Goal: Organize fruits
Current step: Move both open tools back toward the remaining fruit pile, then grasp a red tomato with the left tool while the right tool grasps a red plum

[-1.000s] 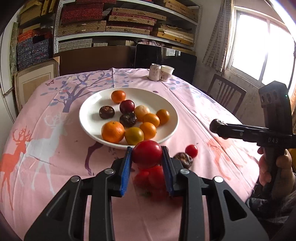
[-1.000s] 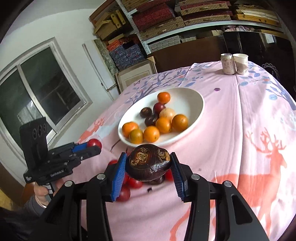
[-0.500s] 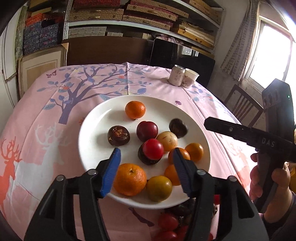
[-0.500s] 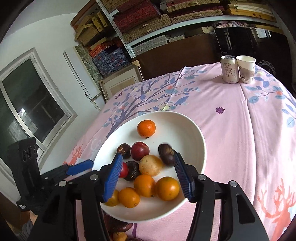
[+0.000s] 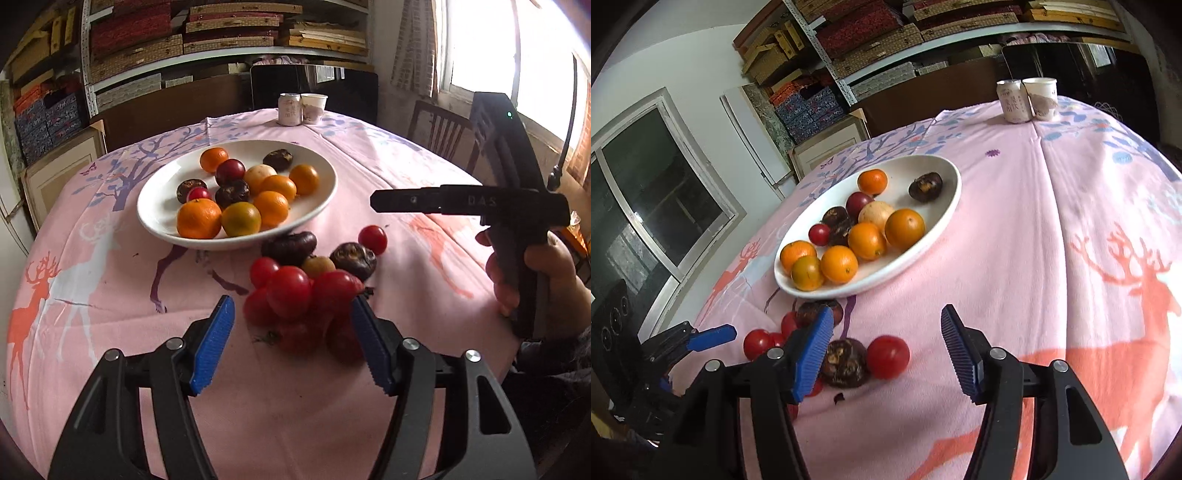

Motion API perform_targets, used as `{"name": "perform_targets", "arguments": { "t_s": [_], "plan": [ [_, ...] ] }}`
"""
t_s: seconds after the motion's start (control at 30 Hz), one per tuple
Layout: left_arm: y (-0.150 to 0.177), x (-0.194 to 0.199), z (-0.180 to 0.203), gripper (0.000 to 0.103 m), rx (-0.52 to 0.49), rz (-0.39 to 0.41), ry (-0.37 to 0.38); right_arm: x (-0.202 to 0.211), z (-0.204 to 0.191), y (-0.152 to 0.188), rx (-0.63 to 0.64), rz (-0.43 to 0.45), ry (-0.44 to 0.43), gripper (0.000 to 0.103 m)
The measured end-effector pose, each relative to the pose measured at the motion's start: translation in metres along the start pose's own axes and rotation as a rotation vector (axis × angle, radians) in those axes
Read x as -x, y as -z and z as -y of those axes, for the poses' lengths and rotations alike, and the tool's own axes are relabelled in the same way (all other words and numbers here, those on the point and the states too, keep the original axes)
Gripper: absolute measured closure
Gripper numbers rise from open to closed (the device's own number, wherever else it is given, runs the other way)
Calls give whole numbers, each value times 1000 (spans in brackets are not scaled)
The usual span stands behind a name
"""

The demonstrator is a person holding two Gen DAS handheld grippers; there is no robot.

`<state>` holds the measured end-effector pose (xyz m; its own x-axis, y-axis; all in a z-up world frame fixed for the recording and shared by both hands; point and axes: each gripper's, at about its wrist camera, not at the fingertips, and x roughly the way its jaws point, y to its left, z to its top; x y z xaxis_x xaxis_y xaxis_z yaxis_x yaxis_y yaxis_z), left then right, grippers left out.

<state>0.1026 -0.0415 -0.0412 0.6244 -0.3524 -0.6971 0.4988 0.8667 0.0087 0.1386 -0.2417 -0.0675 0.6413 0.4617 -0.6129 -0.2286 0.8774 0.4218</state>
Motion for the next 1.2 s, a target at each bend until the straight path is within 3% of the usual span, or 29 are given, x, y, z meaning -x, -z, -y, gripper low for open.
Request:
{"name": "perform_targets", "arguments": {
  "t_s": [0.23, 0.37, 0.47, 0.57, 0.77, 0.87, 1.0, 1.1, 1.2],
  "plan": [
    [20, 4, -5, 40, 70, -19, 60, 8, 1, 21, -1, -9, -41, 42],
    [22, 7, 10, 41, 42, -20, 101, 9, 15, 20, -72, -11, -77, 40],
    [24, 7, 24, 41, 7, -23, 124, 10, 11, 21, -57, -1, -85, 40],
    [27, 5, 27, 40, -13, -18, 72, 13, 7, 22, -27, 13, -83, 40],
    [24, 6, -17, 38, 144, -24, 47, 15, 5, 23, -17, 19, -86, 40],
    [24, 6, -25, 38, 140, -23, -13, 15, 6, 22, -16, 22, -91, 40],
    [23, -10, -21, 38, 133, -55, -18, 14, 5, 22, -9, 19, -91, 40],
    [17, -14, -14, 38, 104, -37, -53, 15, 5, 22, -11, 22, -93, 40],
    [12, -26, -15, 35, 121, -82, -59, 15, 6, 22, -13, 23, -96, 40]
  ]
}}
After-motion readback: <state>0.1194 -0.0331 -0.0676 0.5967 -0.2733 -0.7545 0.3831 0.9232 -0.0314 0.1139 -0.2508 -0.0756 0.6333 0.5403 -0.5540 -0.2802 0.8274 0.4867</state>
